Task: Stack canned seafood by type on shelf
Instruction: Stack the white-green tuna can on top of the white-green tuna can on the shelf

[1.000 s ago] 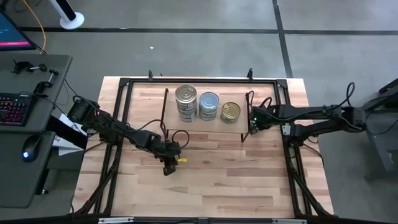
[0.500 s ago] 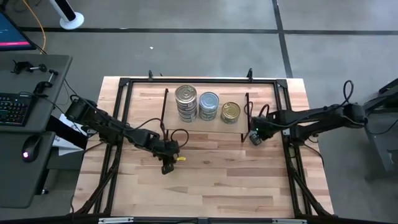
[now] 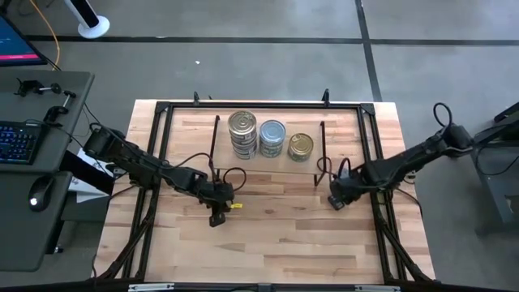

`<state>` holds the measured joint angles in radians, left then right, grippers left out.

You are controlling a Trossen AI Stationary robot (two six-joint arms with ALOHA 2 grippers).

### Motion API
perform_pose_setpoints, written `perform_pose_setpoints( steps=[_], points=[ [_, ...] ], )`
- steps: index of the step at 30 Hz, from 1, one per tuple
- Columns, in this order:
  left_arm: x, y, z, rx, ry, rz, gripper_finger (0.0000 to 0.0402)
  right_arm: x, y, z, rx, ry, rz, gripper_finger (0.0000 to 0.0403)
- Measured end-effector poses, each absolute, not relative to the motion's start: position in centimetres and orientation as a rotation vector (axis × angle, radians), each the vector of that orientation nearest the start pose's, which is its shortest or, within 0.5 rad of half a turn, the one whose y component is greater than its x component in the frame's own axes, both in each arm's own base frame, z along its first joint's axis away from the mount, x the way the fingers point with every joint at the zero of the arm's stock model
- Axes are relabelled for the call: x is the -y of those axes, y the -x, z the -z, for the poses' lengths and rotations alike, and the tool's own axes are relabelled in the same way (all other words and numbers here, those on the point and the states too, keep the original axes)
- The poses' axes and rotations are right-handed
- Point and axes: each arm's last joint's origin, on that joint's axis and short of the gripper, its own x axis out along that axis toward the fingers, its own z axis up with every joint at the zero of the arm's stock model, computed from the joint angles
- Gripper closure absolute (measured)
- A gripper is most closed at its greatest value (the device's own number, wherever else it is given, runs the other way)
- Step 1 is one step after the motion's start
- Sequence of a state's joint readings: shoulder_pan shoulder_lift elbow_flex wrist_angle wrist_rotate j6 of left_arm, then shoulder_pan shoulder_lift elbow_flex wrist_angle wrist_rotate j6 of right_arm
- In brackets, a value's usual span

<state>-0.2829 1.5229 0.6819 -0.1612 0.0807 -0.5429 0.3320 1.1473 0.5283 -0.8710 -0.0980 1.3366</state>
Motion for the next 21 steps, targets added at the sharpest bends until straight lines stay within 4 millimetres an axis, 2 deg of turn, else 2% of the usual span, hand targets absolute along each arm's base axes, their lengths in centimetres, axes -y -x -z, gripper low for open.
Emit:
perform_pose_setpoints(
  steps=[13,21],
  points=[
    [8.2,-25.5,-14.4,-1.049,0.291,0.124,0.0402,-9.2,-13.4,-15.4,-1.493,-1.051,0.662,0.0403],
    [9.8,-26.1,-15.3,-0.931,0.436,0.125,0.0401,-10.6,-12.5,-15.4,-1.525,-1.018,0.609,0.0403]
  ],
)
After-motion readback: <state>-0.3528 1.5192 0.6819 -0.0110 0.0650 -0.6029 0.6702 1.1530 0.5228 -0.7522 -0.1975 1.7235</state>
